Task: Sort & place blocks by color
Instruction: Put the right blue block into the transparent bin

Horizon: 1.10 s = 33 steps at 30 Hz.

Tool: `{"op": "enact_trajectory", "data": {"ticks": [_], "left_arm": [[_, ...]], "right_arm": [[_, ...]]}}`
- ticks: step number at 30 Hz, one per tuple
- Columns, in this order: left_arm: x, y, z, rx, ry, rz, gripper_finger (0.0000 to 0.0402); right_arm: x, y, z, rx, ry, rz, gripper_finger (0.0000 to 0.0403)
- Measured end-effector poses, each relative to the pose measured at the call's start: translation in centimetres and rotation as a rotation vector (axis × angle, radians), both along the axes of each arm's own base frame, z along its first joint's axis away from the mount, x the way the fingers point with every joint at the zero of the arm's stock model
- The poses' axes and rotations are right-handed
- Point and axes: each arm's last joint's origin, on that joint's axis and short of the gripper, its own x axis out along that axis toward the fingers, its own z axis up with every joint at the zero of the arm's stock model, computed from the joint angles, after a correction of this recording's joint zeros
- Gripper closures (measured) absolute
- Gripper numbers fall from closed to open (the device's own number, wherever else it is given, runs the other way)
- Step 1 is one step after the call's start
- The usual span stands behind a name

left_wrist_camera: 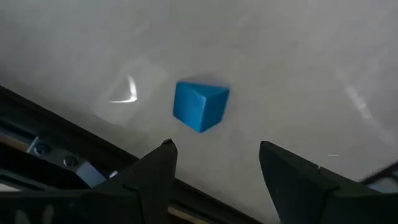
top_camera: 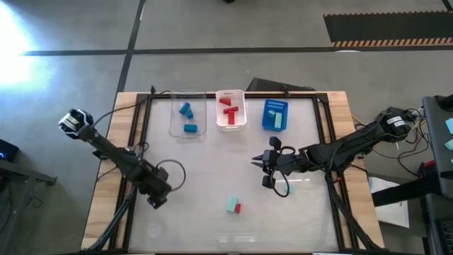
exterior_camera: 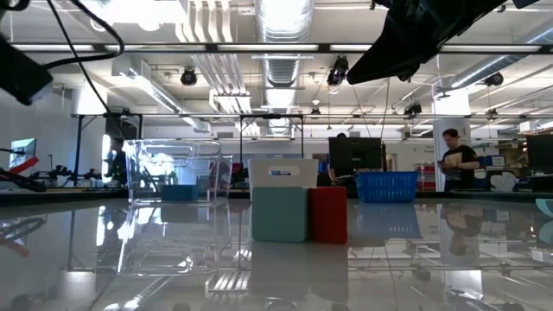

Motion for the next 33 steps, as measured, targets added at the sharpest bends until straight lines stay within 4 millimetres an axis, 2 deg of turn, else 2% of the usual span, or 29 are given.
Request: {"op": "enact_trajectory", "data": {"ticks": [8,16,23,28,33], "left_arm": [[0.1,-2.5,-2.3,0.052,0.053,-0.171,0.0188],[0.5,-2.7,-3.4,0.145,0.051,-0.185,0.0188],[0.9,-2.9,-4.2,0.152,0.045,-0.185,0.0191],[1.2,-3.2,-5.1,0.153,0.046,-0.185,0.0218],[1.3,-3.3,-5.4,0.157,0.06,-0.187,0.0268]], "right_arm": [[0.0,0.0,0.0,-0.003,0.001,0.002,0.0346],[0.0,0.0,0.0,-0.003,0.001,0.002,0.0346],[0.0,0.0,0.0,-0.003,0.001,0.002,0.0346],[0.0,0.0,0.0,-0.003,0.001,0.002,0.0346],[0.0,0.0,0.0,-0.003,0.001,0.002,0.0346]]}}
